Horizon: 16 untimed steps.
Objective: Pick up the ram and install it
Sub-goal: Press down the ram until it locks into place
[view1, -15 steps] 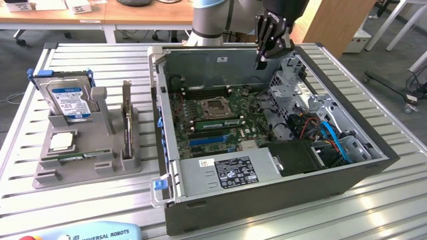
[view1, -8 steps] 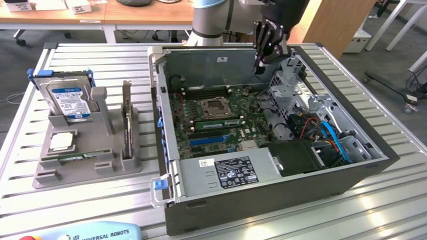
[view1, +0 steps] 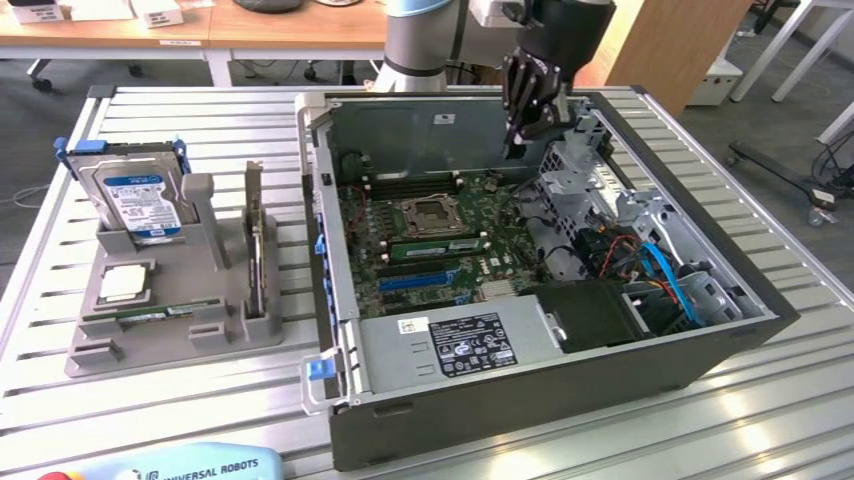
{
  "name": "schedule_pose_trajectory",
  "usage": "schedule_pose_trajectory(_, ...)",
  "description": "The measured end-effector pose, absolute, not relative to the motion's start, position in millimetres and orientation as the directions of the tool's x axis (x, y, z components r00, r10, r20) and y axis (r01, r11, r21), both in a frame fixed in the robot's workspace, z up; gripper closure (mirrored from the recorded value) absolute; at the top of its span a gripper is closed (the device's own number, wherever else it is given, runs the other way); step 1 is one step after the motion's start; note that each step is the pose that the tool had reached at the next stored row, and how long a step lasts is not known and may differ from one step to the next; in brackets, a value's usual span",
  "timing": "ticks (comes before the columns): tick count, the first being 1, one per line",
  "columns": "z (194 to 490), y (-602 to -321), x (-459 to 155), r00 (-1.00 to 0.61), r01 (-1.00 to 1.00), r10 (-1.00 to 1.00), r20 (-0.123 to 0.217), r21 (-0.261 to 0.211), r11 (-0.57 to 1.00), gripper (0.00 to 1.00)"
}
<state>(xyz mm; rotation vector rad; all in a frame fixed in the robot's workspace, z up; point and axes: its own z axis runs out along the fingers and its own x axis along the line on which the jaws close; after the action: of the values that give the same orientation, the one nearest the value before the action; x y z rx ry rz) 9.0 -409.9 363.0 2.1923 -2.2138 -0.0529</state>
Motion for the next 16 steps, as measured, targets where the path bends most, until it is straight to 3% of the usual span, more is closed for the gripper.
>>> schedule_pose_trajectory(16, 333.9, -409.9, 8.5, -0.014, -0.999, -1.0, -0.006, 0.042, 0.014, 0.9)
